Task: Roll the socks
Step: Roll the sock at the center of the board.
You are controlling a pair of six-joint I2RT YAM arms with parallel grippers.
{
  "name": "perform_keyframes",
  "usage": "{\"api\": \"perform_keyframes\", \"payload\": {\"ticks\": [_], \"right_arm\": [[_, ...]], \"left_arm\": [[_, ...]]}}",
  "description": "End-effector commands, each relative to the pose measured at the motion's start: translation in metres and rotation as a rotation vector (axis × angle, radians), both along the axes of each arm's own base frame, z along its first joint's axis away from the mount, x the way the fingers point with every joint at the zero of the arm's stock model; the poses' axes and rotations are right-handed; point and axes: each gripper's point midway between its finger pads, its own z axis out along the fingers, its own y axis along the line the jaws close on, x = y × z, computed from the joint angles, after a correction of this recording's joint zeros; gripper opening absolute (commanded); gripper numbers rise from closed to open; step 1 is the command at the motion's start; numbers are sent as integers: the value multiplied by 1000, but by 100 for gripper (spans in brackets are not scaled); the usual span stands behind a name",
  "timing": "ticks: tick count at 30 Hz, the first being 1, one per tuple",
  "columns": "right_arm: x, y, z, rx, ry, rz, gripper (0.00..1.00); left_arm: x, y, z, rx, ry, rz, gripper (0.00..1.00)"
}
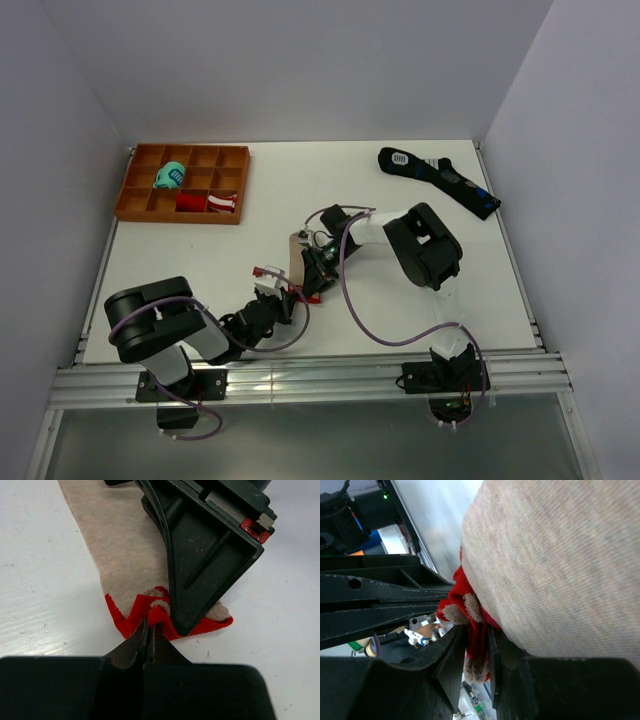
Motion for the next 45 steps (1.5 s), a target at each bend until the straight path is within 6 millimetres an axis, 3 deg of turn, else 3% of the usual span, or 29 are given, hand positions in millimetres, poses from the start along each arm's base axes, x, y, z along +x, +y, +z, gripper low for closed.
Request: {"api": "perform_keyframes", "payload": {"ticks": [1, 13, 23, 27, 29, 30, 35, 45], "right_arm": [[6, 1, 4, 19, -49, -19, 32], [45, 8, 23, 63, -286, -173, 41], [73, 3, 60, 193, -504, -307, 44], [67, -1, 63, 232, -543, -330, 44], [68, 0, 81, 301, -601, -356, 44], [60, -6, 74, 298, -599, -374, 45], [52, -11, 92, 404, -682, -428, 46], [28, -18, 88, 471, -809, -475, 46]], "left_arm": [[-1, -7, 4, -94, 56, -20, 0], [-9, 1, -19, -105, 209, -19, 0], [-16, 16, -26, -154, 285, 11, 0], [-16, 24, -27, -163, 302, 36, 0], [-18, 27, -26, -169, 310, 38, 0], [-17, 29, -27, -171, 316, 45, 0], [-17, 36, -28, -187, 349, 65, 0], [-20, 41, -36, -202, 416, 57, 0]]}}
